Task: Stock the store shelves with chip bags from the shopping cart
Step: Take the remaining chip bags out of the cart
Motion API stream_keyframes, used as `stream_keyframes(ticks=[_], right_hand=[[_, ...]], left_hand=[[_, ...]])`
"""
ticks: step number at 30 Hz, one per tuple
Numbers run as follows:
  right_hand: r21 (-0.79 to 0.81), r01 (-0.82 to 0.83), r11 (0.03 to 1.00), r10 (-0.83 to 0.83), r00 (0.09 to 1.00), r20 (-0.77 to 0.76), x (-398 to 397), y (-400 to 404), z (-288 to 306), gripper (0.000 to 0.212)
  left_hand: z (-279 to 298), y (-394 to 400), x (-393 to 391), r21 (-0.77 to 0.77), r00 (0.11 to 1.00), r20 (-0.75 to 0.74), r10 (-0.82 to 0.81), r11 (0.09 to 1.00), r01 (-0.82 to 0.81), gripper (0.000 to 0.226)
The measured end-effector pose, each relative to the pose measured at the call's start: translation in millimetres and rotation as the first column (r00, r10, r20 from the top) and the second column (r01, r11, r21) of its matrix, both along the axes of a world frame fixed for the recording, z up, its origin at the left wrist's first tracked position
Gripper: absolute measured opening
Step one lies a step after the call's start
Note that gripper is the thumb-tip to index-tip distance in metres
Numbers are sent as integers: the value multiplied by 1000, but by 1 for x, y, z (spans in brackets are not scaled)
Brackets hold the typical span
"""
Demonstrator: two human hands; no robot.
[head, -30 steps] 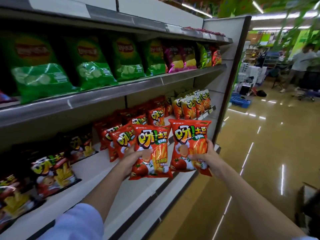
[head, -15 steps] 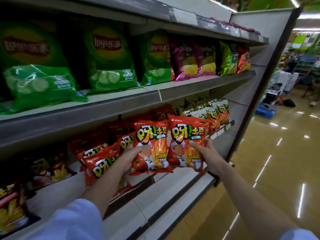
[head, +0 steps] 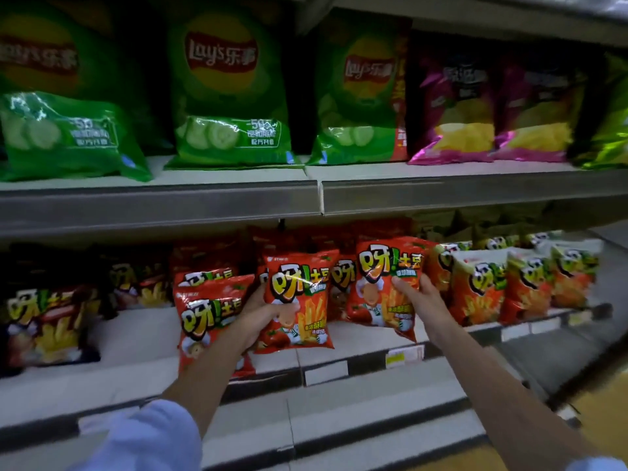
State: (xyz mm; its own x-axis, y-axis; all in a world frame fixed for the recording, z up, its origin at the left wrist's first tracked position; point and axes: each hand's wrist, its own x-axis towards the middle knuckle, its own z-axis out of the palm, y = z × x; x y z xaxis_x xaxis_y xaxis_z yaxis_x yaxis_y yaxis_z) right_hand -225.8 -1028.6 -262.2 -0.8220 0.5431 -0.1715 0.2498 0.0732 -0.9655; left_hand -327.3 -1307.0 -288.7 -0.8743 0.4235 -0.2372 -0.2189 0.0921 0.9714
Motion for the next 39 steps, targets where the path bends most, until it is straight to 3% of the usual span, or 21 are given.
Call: stream_keyframes(ticks=[5, 10, 12, 16, 22, 24, 27, 29, 32, 36, 39], right_hand=[[-72, -20, 997, 18, 999, -28, -20, 36, -4, 30], [23, 104, 994, -105, 994, 16, -28, 81, -14, 75], [123, 98, 987, -109, 990, 84, -29, 93, -14, 76], [267, 44, 963, -97, 977, 188, -38, 112, -20, 55], [197, -4, 980, -47, 965, 257, -65, 121, -45, 52], [178, -35, 983, -15, 963, 271, -85, 131, -72, 58], [245, -67, 967, -19, 943, 333, -97, 127, -80, 86], [267, -46, 963, -65, 917, 393, -86, 113, -59, 78], [192, -40, 981, -32, 933, 358, -78, 102, -47, 57], [238, -17, 971, -57, 953, 298, -73, 87, -40, 46], [173, -35, 984, -15, 960, 280, -69, 68, -26, 40]], left_hand=[[-18, 6, 12, -100, 979, 14, 201, 975, -199, 70], [-26, 33, 13, -91, 939, 79, 334, 941, -327, 74], [-28, 43, 14, -134, 938, 70, 339, 935, -327, 76], [-30, 52, 19, -232, 916, 32, 401, 894, -383, 81], [-29, 52, 37, -248, 886, -12, 463, 857, -452, 65], [-27, 52, 41, -258, 871, -17, 491, 840, -478, 62], [-24, 50, 44, -283, 859, -31, 511, 820, -498, 48], [-22, 50, 44, -278, 846, -21, 532, 810, -516, 54], [-21, 49, 43, -265, 834, -19, 552, 802, -536, 62], [-20, 47, 40, -302, 828, 3, 561, 790, -534, 69], [-23, 42, 36, -319, 813, 2, 583, 771, -552, 79]])
